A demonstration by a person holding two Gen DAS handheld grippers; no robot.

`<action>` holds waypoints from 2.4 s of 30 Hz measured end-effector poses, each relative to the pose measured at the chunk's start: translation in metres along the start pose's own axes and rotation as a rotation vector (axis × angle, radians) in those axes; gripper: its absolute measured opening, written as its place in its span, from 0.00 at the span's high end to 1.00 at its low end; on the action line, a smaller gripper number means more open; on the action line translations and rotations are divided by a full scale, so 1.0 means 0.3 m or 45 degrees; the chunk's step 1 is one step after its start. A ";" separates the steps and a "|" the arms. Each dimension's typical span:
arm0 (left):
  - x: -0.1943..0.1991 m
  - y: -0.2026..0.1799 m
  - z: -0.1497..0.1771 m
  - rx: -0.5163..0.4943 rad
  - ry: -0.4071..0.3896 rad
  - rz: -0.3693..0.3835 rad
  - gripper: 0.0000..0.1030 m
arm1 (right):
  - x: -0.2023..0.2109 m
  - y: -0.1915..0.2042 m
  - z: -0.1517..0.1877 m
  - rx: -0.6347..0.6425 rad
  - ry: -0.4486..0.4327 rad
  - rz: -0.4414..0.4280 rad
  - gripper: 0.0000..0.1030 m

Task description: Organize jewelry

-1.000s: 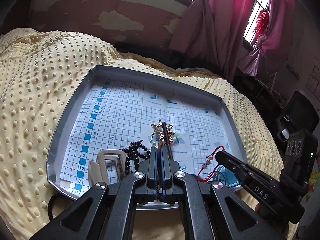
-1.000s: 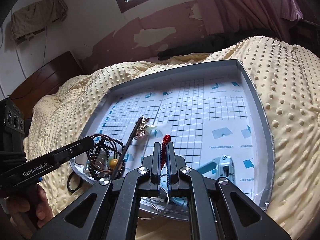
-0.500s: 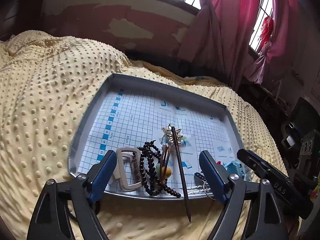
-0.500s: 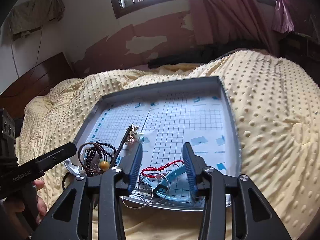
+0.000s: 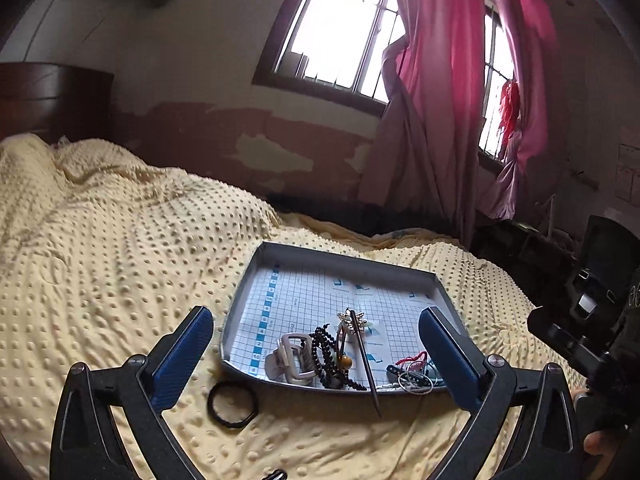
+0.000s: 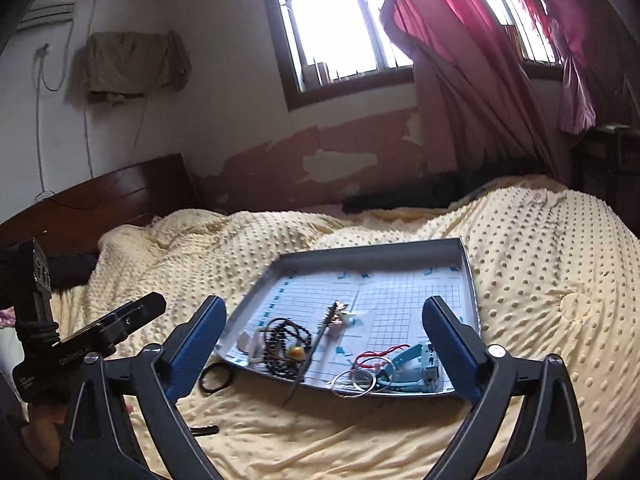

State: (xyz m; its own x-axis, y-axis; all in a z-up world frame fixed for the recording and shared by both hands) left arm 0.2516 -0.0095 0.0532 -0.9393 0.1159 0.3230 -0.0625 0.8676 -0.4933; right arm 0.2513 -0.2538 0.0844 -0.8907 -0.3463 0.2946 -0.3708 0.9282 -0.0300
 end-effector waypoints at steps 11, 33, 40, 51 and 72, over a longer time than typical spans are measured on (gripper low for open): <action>0.272 0.078 0.049 0.032 -0.152 0.032 0.00 | 0.226 0.143 0.076 0.114 -0.108 -0.018 0.01; 0.419 0.272 0.237 -0.098 0.014 -0.166 0.00 | 0.276 0.237 0.294 0.115 0.180 -0.086 0.01; 0.338 0.376 0.282 -0.164 0.151 -0.418 0.00 | 0.149 0.246 0.371 0.061 0.344 -0.168 0.01; 0.266 0.414 0.224 -0.213 0.202 -0.449 0.00 | -0.030 0.378 0.396 0.179 0.432 -0.362 0.01; -0.213 0.415 0.162 -0.099 0.576 -0.089 0.50 | -0.330 0.505 0.399 0.146 0.593 -0.558 0.30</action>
State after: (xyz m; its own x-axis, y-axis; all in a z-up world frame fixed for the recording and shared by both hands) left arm 0.2874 0.0676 -0.0683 -0.6910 0.2400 0.6818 -0.0790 0.9126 -0.4013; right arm 0.2517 -0.0953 -0.0637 -0.4525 -0.5706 0.6853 -0.7229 0.6847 0.0928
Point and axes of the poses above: each gripper's, at about its wrist camera, not at the fingertips, and x roughly against the way its jaws point, y to its left, z to its underside, the point moved 2 cm from there along -x, roughly the way its jaws point, and after that the axes turned 15 degrees about x, right-handed, at the moved point
